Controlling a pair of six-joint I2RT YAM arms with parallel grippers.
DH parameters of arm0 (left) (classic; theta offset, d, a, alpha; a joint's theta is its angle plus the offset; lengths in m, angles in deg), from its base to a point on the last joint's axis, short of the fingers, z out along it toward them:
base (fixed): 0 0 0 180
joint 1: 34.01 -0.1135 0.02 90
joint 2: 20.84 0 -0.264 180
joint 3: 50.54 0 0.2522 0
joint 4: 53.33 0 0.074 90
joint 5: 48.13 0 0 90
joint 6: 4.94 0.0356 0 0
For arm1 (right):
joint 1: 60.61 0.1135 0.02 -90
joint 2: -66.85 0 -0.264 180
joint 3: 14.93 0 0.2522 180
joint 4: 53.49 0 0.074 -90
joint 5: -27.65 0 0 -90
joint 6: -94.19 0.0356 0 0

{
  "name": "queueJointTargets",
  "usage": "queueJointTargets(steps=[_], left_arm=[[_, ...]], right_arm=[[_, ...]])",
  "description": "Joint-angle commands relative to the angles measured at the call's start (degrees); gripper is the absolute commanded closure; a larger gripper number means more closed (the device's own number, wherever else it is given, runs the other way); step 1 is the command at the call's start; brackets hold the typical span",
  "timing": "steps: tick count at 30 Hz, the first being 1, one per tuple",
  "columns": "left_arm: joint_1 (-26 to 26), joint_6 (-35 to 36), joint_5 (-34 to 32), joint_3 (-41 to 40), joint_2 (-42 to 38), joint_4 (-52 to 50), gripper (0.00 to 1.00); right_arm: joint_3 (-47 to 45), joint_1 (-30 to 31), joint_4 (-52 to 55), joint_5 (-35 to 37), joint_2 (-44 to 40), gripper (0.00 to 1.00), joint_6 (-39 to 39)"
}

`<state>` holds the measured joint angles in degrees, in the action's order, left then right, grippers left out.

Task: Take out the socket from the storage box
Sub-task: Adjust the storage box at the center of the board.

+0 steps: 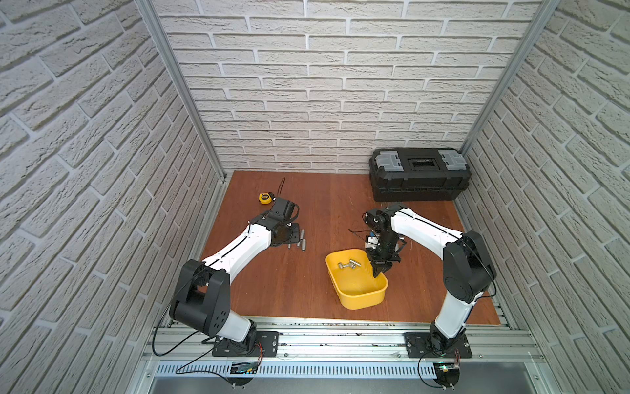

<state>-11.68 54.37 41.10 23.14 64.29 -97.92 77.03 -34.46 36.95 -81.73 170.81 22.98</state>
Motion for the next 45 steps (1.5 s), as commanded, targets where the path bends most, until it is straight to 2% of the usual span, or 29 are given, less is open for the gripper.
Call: queueJointTargets(steps=[1, 10, 16, 21, 24, 32, 34, 38, 45], left_arm=[[0.5, -0.28, 0.08, -0.68, -0.42, 1.39, 0.58], [2.06, -0.66, -1.29, -0.07, -0.31, -0.61, 0.58], [3.12, -1.01, -1.75, 0.79, 0.26, -1.83, 0.58], [4.23, -1.4, -2.61, 1.69, 0.62, -2.88, 0.58], [4.63, -1.97, -2.72, 1.95, 0.83, -3.03, 0.58], [5.98, -2.72, -3.03, 3.73, 2.02, -4.21, 0.58], [6.13, -2.73, -3.46, 4.21, 2.02, -4.83, 0.58], [6.16, -2.7, -4.14, 5.18, 1.17, -5.76, 0.58], [6.09, -2.09, -4.94, 7.13, 1.01, -7.04, 0.57]], right_arm=[[0.44, 0.21, -5.58, -0.1, -0.87, 0.98, 2.65], [2.54, 0.04, -15.84, 6.39, 0.51, 0.98, 6.63], [-0.52, 0.06, -26.21, 9.18, 2.3, 0.98, 8.72], [-2.92, 0.04, -30.2, 11.11, 3.55, 0.96, 8.3], [-3.93, 0.04, -31.91, 12.21, 2.76, 0.9, 8.38], [-4.33, 0.04, -32.35, 12.56, 1.87, 0.61, 7.02], [-4.22, 0.04, -32.21, 12.31, 1.09, 0.57, 6.57], [-2.4, 0.04, -30.94, 14.01, -2.31, 0.53, 4.78], [4.59, 0.11, -27.64, 18.47, -4.49, 0.52, -2.09]])
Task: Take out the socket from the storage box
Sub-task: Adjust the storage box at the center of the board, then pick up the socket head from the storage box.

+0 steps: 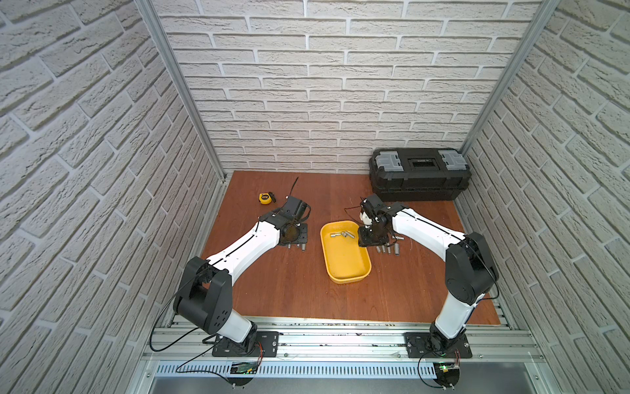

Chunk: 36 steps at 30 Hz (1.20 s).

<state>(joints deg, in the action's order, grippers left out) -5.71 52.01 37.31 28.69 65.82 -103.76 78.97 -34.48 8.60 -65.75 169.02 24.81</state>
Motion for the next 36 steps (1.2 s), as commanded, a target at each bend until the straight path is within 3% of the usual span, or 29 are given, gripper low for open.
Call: queueJointTargets(steps=[1, 9, 22, 29, 36], left_arm=[[0.14, 0.34, -1.16, 1.66, -0.43, -1.26, 0.57], [0.1, -0.65, -1.16, 1.08, -1.03, -1.39, 0.57], [0.18, -1.83, -1.35, -0.79, -2.56, -1.47, 0.57], [0.09, -1.97, -1.72, -1.18, -3.25, -1.75, 0.57], [0.11, -2.05, -1.77, -1.22, -3.33, -1.81, 0.57]], right_arm=[[3.3, 0.06, 0.18, 2.08, -2.47, 0.52, -4.41], [6.11, 1.02, -5.85, -1.01, 2.6, 0.55, -4.45], [13.54, 4.08, -8.59, 2.75, 15.77, 0.57, -7.89], [15.36, 4.56, -8.94, 5.21, 19.63, 0.64, -8.32], [16.12, 4.72, -9.87, 5.78, 21.4, 0.64, -7.89]])
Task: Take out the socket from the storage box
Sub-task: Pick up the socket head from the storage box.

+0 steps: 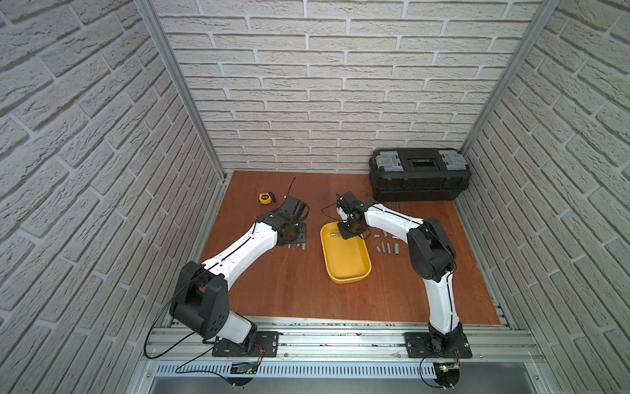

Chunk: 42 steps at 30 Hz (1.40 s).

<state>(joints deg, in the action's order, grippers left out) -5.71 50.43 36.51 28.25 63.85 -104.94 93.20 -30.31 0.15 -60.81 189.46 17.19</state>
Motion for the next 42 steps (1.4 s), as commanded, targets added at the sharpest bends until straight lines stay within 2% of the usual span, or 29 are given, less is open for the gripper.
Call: queueJointTargets(steps=[1, 13, 18, 25, 31, 34, 37, 42], left_arm=[[0.12, -0.63, -0.91, -0.83, -1.37, -0.65, 0.57], [0.23, -0.86, -0.87, -1.57, -1.93, -0.36, 0.57], [0.14, -0.86, -0.81, -1.58, -1.63, -0.21, 0.57], [0.23, -0.79, -0.57, -1.79, -1.58, 0.04, 0.57], [0.19, -0.74, -0.59, -1.84, -1.64, 0.07, 0.57], [0.21, -0.87, -0.45, -1.84, -1.55, 0.31, 0.57], [0.21, -0.75, -0.2, -1.81, -1.46, 0.36, 0.57], [0.15, -0.77, -0.21, -1.85, -1.63, 0.39, 0.57]], right_arm=[[2.16, 0.63, -1.3, 0.79, 1.43, 0.65, -0.18], [2.78, 1.47, -2.13, -1.93, 3.3, 0.79, -0.16], [2.12, 1.69, -2.09, -2.29, 2.87, 0.82, -0.34], [2.31, 1.78, -1.32, -2.84, 3.43, 0.81, -0.51], [2.31, 1.87, -0.26, -2.46, 4.14, 0.71, -0.52], [1.97, 1.86, -0.35, -2.17, 4.06, 0.69, -0.21], [1.96, 1.95, -0.3, -2.15, 4.03, 0.71, -0.16], [1.35, 1.95, -0.46, -2.07, 3.07, 0.81, -0.16]])
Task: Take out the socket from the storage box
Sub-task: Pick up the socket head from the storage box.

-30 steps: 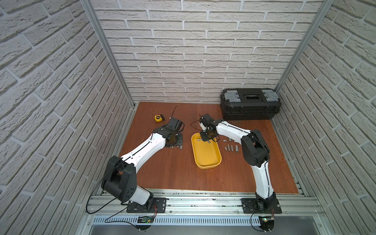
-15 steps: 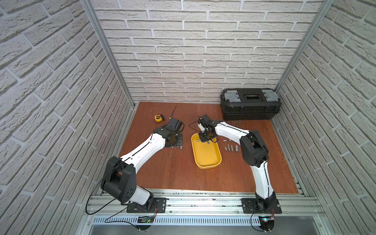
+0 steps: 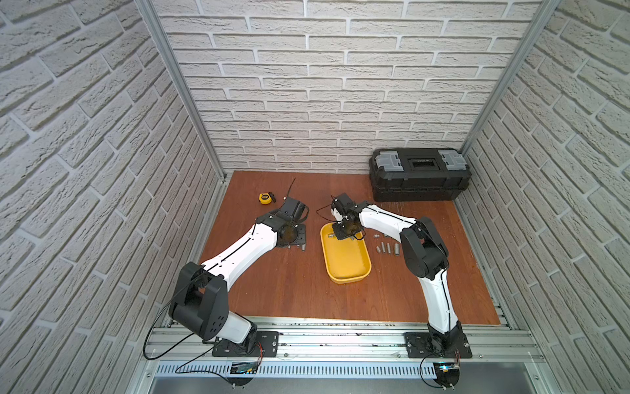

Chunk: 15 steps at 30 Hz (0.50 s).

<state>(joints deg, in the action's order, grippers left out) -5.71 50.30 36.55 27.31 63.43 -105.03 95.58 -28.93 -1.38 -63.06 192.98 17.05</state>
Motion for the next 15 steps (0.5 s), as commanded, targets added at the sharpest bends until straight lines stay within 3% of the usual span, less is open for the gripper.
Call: queueJointTargets(steps=[1, 15], left_arm=[[0.26, -0.68, -0.23, -0.91, -1.21, 0.52, 0.57], [0.22, -0.45, -0.05, -0.46, -0.71, 0.59, 0.57]], right_arm=[[-1.43, 0.58, 0.95, 0.24, -1.03, 0.82, 0.06], [-3.64, -0.83, 1.85, 3.19, -16.56, 0.86, 0.08]])
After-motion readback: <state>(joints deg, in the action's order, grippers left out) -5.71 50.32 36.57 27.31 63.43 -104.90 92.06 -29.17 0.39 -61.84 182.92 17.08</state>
